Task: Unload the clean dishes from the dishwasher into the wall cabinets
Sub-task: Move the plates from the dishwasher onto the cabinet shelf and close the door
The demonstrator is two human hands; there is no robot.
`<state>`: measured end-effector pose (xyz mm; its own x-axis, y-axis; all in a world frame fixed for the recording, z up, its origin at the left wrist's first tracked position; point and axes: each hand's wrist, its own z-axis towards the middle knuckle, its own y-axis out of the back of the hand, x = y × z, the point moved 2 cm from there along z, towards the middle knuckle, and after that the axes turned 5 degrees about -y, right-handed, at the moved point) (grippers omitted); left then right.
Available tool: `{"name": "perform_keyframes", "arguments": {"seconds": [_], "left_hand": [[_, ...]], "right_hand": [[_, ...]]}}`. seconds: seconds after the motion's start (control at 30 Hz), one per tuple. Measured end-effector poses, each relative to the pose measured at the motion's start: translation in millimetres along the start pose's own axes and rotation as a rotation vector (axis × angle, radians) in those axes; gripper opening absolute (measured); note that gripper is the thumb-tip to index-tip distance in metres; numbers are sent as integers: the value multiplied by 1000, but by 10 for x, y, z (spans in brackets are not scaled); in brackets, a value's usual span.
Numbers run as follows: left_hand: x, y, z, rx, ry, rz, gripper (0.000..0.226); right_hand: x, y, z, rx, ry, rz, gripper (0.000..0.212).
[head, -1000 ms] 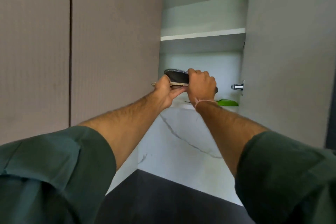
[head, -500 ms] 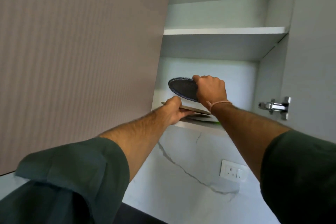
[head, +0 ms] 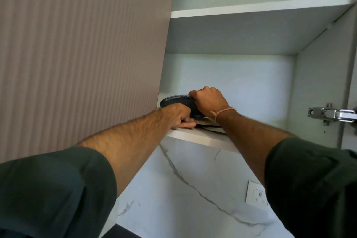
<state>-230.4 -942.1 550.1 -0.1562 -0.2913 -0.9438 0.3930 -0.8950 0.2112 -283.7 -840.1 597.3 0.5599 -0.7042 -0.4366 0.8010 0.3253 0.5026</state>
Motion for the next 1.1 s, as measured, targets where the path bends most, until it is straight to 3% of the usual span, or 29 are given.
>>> {"name": "perform_keyframes", "arguments": {"seconds": [0.07,0.13,0.3,0.43,0.6,0.83,0.93,1.1], "left_hand": [[35,79,-53,-91,63,108,20],[9,84,-113,-33,138,301,24],[-42,67,-124,-125,159,434,45],[25,83,-155,-265,71,572,44],[8,63,-285,-414,-115,849,55],[-14,55,-455,-465,-196,885,23],[14,138,-596,-450,-226,852,26],[60,149,-938,-352,-292,785,38]], "right_hand": [[7,-124,58,42,6,88,28],[26,-193,129,75,-15,219,28],[225,-233,271,233,2,492,21],[186,-221,258,369,-48,602,26],[175,-263,23,498,-40,561,27],[260,-139,-60,641,-84,415,35],[252,-27,-104,629,-139,382,45],[190,285,-414,544,-291,447,46]]}}
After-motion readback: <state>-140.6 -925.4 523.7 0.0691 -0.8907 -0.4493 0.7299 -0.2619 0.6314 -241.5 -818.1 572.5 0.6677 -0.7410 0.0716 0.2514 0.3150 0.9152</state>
